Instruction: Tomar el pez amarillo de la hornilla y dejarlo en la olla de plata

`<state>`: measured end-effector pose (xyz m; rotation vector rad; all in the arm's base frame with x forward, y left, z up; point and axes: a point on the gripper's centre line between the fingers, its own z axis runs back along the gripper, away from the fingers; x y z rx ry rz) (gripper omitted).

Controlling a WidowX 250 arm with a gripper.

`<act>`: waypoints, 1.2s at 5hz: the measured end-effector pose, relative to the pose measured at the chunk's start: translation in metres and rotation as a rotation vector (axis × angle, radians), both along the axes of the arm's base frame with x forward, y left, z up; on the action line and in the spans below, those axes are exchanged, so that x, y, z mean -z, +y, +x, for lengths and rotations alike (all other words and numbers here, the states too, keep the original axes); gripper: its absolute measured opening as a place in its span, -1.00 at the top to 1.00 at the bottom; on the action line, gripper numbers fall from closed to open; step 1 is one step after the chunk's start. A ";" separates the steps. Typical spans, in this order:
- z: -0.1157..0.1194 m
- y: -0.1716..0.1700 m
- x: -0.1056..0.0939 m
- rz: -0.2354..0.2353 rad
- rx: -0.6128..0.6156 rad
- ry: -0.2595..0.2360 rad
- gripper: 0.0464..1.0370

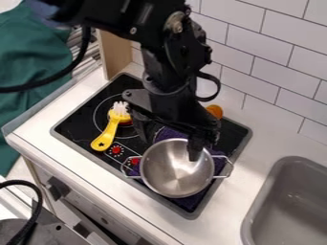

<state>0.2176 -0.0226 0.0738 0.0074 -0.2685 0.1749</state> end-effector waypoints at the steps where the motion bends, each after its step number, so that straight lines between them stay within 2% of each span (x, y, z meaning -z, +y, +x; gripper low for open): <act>1: -0.003 0.000 0.004 -0.001 0.001 0.017 -0.95; 2: 0.007 -0.004 0.016 -0.005 0.026 0.039 -0.95; 3: 0.023 -0.011 0.017 -0.014 0.054 0.013 -0.95; 4: 0.050 -0.021 0.006 -0.027 0.107 -0.033 -0.95; 5: 0.072 -0.027 0.000 -0.037 0.131 -0.037 -0.95; 6: 0.088 -0.028 0.004 -0.030 0.135 -0.020 -0.95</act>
